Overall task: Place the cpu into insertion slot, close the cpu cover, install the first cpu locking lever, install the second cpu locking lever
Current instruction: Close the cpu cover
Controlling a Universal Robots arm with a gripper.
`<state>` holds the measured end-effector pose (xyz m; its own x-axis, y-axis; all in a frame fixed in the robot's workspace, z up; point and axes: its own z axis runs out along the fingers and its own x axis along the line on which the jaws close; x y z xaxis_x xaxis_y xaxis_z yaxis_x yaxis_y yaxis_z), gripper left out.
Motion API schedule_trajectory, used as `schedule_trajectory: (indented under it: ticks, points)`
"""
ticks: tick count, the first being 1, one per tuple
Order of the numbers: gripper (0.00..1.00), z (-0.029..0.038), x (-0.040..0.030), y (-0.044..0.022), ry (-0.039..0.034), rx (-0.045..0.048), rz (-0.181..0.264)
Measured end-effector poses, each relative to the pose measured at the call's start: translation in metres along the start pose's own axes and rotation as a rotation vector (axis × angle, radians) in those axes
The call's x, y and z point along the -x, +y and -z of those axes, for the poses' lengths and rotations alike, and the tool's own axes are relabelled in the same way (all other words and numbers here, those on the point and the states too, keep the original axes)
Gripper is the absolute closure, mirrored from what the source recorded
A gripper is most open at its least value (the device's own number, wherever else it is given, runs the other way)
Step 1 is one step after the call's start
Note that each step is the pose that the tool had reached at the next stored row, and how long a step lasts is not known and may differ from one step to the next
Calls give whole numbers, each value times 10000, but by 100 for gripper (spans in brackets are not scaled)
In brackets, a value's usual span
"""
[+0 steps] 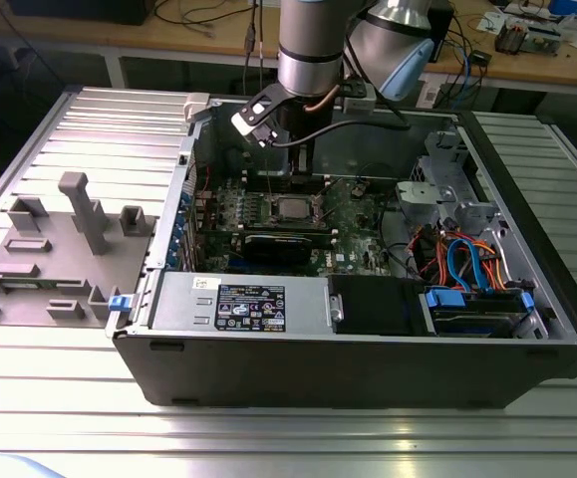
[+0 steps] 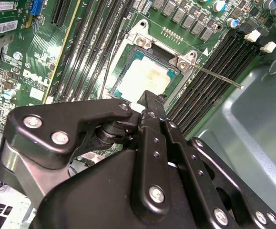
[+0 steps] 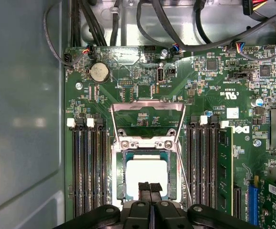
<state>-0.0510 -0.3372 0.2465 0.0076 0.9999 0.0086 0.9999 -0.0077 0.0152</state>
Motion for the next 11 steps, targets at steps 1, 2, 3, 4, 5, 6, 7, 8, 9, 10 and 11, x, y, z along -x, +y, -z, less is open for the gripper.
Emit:
schedule_trajectory:
  ticks: [1, 2, 3, 4, 5, 6, 7, 8, 9, 10, 11]
  points:
    - [89, 1, 0, 0, 1, 0, 0]
    - [89, 4, -1, 0, 1, 0, 0]
    - [89, 7, 0, 0, -1, -1, 0]
    - [89, 16, 0, 0, 0, 0, 0]
    - [89, 21, 0, 0, -1, -1, 0]
    - [89, 26, 0, 0, 0, 0, 0]
    - [89, 31, 0, 0, -1, -1, 1]
    - [89, 36, 0, 0, 0, 0, 0]
    - [89, 42, 0, 1, 0, 0, 0]
    - [89, 45, 0, 1, 1, 0, 0]
    - [89, 49, -1, 1, 2, 0, 0]
